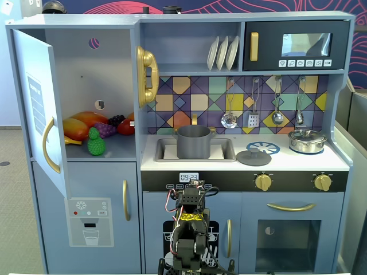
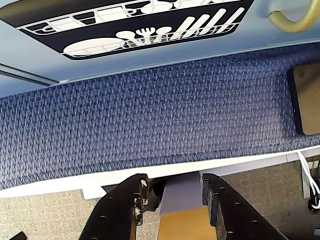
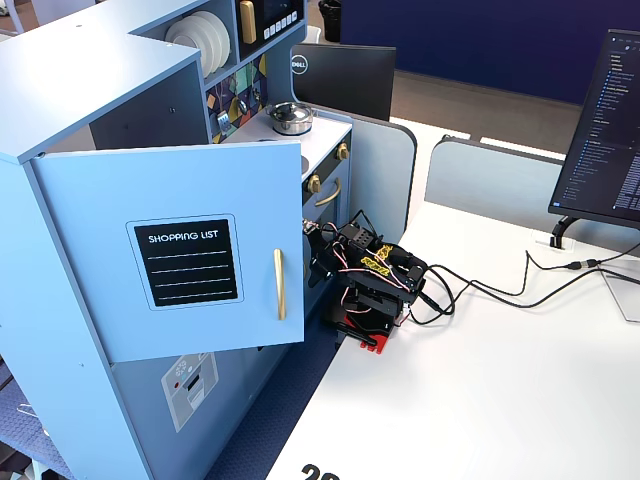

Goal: Pick up the green pineapple from the left cabinet and place it in the gray recipient

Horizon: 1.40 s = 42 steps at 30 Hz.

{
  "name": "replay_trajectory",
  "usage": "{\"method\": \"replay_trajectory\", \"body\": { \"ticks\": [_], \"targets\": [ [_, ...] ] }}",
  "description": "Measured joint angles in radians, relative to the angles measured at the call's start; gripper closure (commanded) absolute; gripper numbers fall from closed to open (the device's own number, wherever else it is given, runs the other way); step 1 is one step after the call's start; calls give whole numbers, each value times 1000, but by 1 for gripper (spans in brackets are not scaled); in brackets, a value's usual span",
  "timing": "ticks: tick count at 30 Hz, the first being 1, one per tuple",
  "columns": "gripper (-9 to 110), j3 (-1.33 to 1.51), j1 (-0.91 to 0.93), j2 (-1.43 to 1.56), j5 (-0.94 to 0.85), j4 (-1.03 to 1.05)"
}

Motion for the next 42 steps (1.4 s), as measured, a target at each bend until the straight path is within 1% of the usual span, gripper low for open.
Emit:
{"method": "replay_trajectory", "body": {
  "ticks": [15,18,20,23,25,27,28,31,34,37,42],
  "targets": [
    [102,0,-8,0,-3,-5],
    [102,5,-133,-17,23,-63],
    [100,-52,-285,-25,74,-163],
    [91,-155,-557,-52,84,-419],
    [84,-218,-732,-114,74,-604],
    [74,-275,-877,-170,71,-775],
    [69,-307,-914,-201,69,-841],
    [59,-396,-939,-295,80,-1012],
    [55,-465,-894,-383,120,-1126],
    [54,-520,-836,-445,132,-1184],
    [56,-548,-825,-512,61,-1295]
  ]
}}
